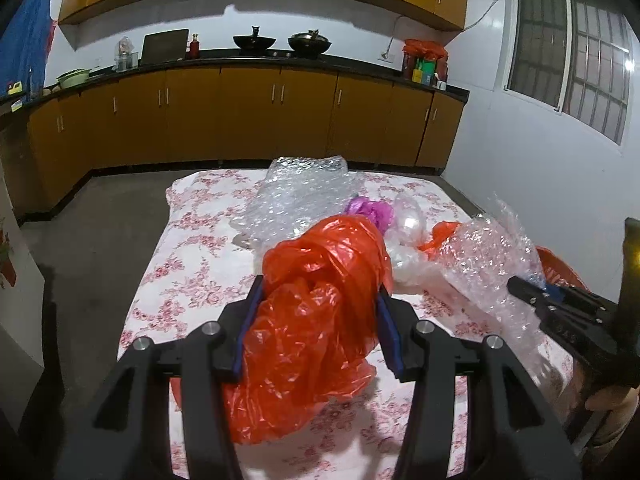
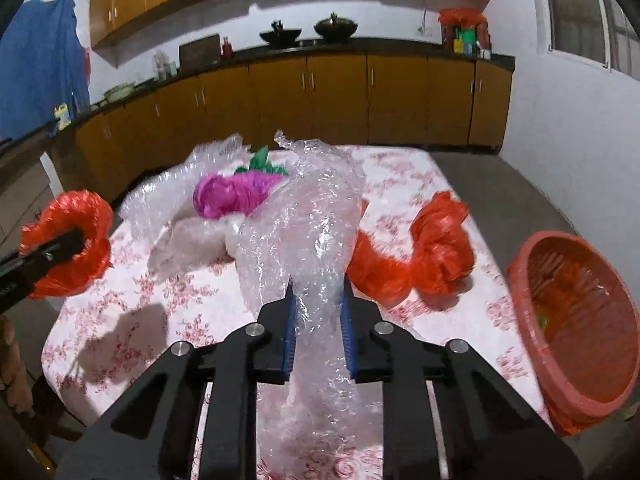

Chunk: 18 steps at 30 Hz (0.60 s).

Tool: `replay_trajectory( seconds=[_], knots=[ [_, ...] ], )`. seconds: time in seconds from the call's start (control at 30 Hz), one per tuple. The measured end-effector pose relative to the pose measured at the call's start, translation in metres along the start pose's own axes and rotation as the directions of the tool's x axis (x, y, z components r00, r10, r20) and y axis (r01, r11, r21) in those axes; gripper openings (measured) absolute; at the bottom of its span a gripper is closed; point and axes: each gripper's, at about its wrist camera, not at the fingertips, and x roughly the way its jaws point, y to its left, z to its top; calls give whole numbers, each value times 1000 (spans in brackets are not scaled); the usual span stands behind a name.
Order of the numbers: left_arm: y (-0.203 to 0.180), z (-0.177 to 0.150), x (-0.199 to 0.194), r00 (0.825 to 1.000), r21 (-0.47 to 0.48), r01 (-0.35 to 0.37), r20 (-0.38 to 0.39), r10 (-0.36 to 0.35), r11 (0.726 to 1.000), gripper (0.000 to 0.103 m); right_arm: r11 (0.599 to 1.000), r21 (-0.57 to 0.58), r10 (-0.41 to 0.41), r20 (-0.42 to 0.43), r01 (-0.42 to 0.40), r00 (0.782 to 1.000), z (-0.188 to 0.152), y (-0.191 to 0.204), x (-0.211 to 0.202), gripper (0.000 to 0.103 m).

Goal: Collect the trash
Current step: 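Carry both items over the red basket and open both tools to drop them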

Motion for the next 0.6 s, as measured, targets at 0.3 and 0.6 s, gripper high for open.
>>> replay_trajectory(
  seconds=[0.3, 0.6],
  knots=[
    [-28, 9, 0, 999, 20, 43, 19, -44, 999, 50, 998, 26, -58, 86, 56, 995, 5, -22, -36, 15],
    [-88, 19, 5, 988, 58, 148, 31, -150, 987, 50, 970, 124, -226, 171, 207, 959, 10, -80, -86, 15]
  ],
)
